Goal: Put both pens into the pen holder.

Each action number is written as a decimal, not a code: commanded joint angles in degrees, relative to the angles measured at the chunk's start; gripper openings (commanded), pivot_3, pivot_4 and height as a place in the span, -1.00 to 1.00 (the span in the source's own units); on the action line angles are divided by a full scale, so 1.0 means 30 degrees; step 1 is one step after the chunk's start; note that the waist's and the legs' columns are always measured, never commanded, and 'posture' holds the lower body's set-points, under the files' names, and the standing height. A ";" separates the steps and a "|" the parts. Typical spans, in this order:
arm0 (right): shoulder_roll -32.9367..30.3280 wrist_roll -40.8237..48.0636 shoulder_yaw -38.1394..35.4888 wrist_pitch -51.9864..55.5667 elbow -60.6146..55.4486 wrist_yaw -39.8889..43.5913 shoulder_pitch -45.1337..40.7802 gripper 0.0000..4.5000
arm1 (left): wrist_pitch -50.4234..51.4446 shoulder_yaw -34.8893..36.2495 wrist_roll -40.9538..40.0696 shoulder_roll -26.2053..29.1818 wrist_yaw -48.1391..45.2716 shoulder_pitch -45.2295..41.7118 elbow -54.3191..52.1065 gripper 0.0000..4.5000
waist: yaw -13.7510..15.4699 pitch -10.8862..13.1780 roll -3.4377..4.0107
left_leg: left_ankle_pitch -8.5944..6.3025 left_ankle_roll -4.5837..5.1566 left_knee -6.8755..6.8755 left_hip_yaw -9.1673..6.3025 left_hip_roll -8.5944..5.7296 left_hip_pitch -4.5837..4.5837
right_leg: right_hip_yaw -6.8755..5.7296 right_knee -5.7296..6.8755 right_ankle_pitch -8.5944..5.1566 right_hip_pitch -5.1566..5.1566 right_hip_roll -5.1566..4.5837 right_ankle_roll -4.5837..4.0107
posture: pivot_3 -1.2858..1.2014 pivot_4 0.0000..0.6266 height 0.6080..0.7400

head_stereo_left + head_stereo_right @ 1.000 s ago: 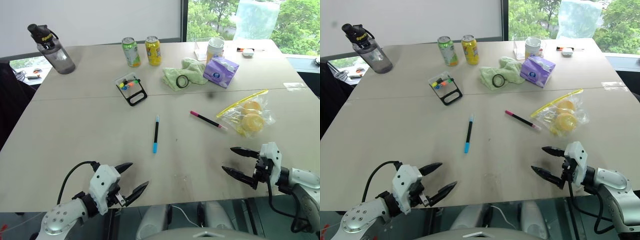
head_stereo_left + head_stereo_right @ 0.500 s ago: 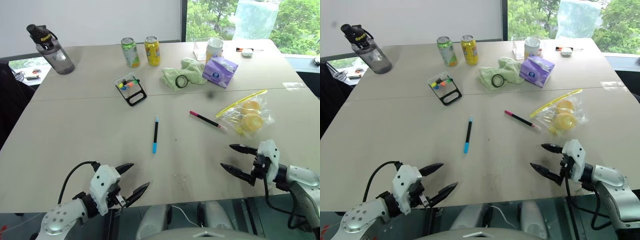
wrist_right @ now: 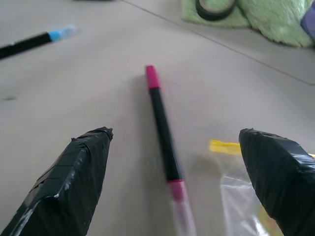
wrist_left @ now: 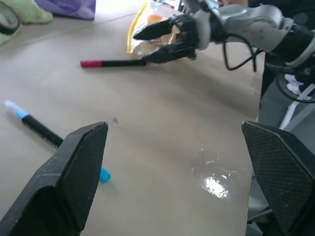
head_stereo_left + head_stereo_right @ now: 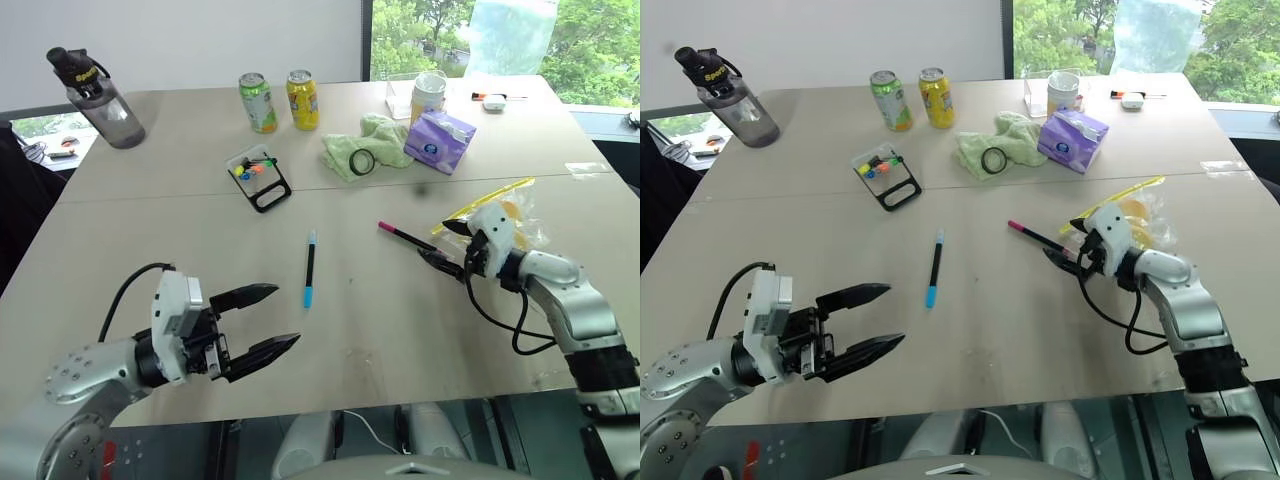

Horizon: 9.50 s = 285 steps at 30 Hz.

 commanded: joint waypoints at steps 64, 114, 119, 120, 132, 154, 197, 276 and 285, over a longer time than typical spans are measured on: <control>-0.0790 0.5262 -0.1536 0.2216 -0.8452 0.1291 0.4444 0.53 | 0.2304 -0.2772 -0.3080 -0.8849 1.3467 -0.8952 0.1371 -1.00 | 0.0168 -0.0028 -0.0040 | 0.0024 -0.0036 0.0339 -0.0106 -0.0074 -0.0280 | -0.0069 0.0237 0.0026 -0.0204 -0.0009 0.0040 | 0.03 -0.52 1.00; 0.1351 0.5066 -0.3329 -0.1021 -0.8497 -0.1848 0.2495 0.53 | -2.2581 -0.8548 2.3577 -0.1668 1.2681 -1.9287 2.1757 -1.00 | -0.0033 0.0011 -0.0028 | 0.0031 -0.0039 0.0332 -0.0092 -0.0088 -0.0330 | -0.0138 0.0339 0.0029 -0.0319 -0.0017 0.0042 | 0.03 -0.52 1.00; 0.1232 0.5099 -0.3312 -0.1057 -0.8456 -0.1891 0.2500 0.53 | -2.3006 -0.8937 2.3911 -0.2002 1.3077 -2.0411 2.3887 -1.00 | -0.0021 0.0009 -0.0031 | 0.0032 -0.0040 0.0334 -0.0093 -0.0090 -0.0333 | -0.0143 0.0341 0.0029 -0.0321 -0.0015 0.0043 | 0.03 -0.52 1.00; 0.1228 0.5098 -0.3320 -0.1054 -0.8461 -0.1910 0.2512 0.53 | -2.3096 -0.9021 2.3955 -0.2031 1.3116 -2.0648 2.4365 -1.00 | -0.0023 0.0009 -0.0031 | 0.0032 -0.0040 0.0335 -0.0092 -0.0091 -0.0333 | -0.0142 0.0343 0.0029 -0.0320 -0.0016 0.0043 | 0.03 -0.52 1.00; 0.0979 0.5105 -0.3541 -0.1059 -0.8818 -0.2024 0.3194 0.57 | -2.2923 -0.9057 2.3692 -0.2672 1.4042 -2.2320 2.7563 0.80 | -0.0107 0.0004 -0.0038 | 0.0035 -0.0042 0.0355 -0.0077 -0.0097 -0.0436 | -0.0133 0.0381 0.0030 -0.0434 -0.0016 0.0044 | 0.03 -0.52 1.00; 0.1100 0.5157 -0.3278 -0.1083 -0.8937 -0.2024 0.3647 0.57 | -2.0141 -0.6731 2.0434 -0.3305 1.4626 -2.1942 2.6872 0.98 | -0.0519 -0.0006 -0.0051 | 0.0041 -0.0050 0.0418 -0.0085 -0.0101 -0.0532 | -0.0139 0.0446 0.0031 -0.0526 -0.0019 0.0044 | 0.03 -0.52 1.00; -0.0136 0.5893 -0.3415 -0.0645 -0.8592 0.0148 0.4552 0.57 | 1.1863 -0.8670 0.5630 -0.7513 1.9112 -0.8330 0.1609 0.98 | 0.0570 -0.0079 -0.0003 | 0.0032 -0.0046 0.0544 -0.0045 -0.0091 -0.0206 | 0.0029 0.0585 0.0023 -0.0206 -0.0005 0.0037 | 0.03 -0.52 1.00; 0.0261 1.1084 0.2422 0.8013 -1.1283 -0.3422 -0.3202 -0.97 | 0.3810 -1.1028 0.5352 -0.2742 -0.2474 -1.5698 0.6743 0.33 | 0.0005 -0.0049 0.0002 | 0.0034 -0.0041 0.0329 -0.0159 -0.0075 -0.0291 | -0.0121 0.0274 0.0024 -0.0237 0.0000 0.0039 | 0.03 -0.52 1.00; -0.0847 1.0437 0.2411 0.9388 -1.1720 -0.2757 -0.3489 -0.97 | 0.4386 -1.1064 0.5660 -0.1985 -0.3668 -1.6927 0.6523 0.33 | -0.0051 -0.0037 -0.0007 | 0.0035 -0.0044 0.0322 -0.0171 -0.0074 -0.0317 | -0.0101 0.0260 0.0024 -0.0261 -0.0005 0.0037 | 0.03 -0.52 1.00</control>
